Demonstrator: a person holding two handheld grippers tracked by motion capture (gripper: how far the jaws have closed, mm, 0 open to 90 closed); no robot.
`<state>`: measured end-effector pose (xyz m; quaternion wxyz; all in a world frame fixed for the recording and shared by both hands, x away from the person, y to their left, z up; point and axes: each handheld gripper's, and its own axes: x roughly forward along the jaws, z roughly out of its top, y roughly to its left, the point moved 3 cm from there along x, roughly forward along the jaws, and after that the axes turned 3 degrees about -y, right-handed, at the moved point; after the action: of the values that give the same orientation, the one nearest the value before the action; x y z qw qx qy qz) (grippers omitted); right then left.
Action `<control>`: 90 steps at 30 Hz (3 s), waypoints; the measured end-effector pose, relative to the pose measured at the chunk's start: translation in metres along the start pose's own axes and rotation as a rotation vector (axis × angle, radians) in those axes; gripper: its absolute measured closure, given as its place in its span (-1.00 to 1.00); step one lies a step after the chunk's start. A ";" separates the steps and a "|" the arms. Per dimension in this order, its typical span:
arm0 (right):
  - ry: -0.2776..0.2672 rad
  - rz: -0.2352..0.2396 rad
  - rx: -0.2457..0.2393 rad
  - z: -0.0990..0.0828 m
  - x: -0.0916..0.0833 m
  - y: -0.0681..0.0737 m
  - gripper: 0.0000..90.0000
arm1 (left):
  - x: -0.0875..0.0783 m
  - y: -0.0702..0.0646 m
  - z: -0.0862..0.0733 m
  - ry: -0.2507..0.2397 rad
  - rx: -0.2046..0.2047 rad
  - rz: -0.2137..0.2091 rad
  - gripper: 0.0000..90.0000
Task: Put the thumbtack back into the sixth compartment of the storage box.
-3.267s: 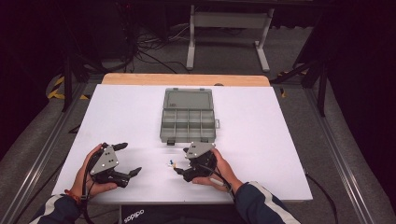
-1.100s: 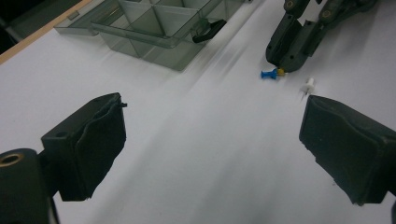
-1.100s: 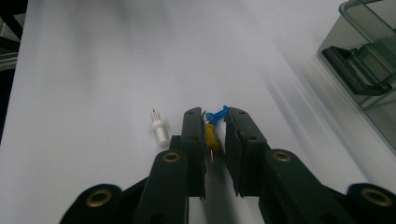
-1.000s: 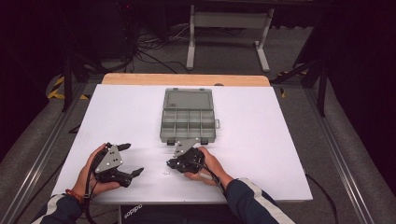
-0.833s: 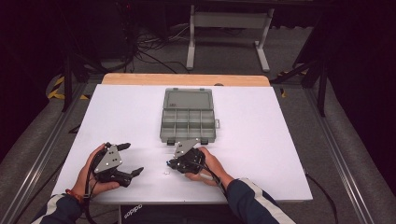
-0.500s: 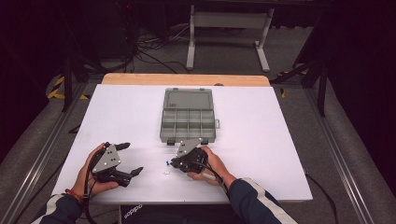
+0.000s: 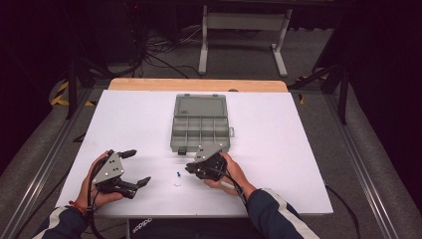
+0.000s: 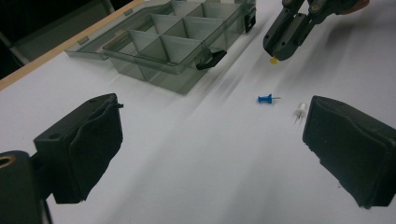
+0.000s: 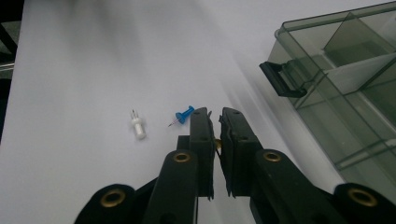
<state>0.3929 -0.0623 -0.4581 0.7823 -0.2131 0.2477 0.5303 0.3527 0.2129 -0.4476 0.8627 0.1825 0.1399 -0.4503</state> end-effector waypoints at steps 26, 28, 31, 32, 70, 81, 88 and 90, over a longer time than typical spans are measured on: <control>-0.074 -0.064 -0.002 0.016 -0.025 -0.015 0.87 | 0.001 0.001 0.000 0.006 -0.005 0.004 -0.86; -0.078 -0.069 0.000 0.017 -0.026 -0.017 0.87 | 0.001 0.002 0.000 0.007 -0.005 0.003 -0.86; -0.079 -0.073 0.007 0.016 -0.027 -0.021 0.87 | 0.002 0.001 0.000 0.009 -0.004 0.000 -0.86; -0.076 -0.076 0.008 0.016 -0.027 -0.022 0.87 | 0.002 0.001 0.000 0.009 -0.006 0.001 -0.86; -0.102 -0.175 0.104 0.033 -0.009 -0.067 0.87 | 0.003 0.001 -0.001 0.009 -0.019 -0.010 -0.87; -0.065 -0.206 0.121 0.028 0.003 -0.069 0.86 | 0.003 0.001 -0.002 0.015 -0.020 -0.008 -0.89; -0.060 -0.211 0.132 0.026 0.003 -0.071 0.86 | 0.003 0.001 -0.002 0.015 -0.026 -0.002 -0.94; -0.060 -0.213 0.133 0.025 0.003 -0.071 0.86 | 0.004 0.001 -0.002 0.019 -0.027 -0.004 -0.95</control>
<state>0.4646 -0.0695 -0.4354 0.8536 -0.1698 0.2349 0.4329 0.3556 0.2118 -0.4506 0.8627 0.1748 0.1544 -0.4486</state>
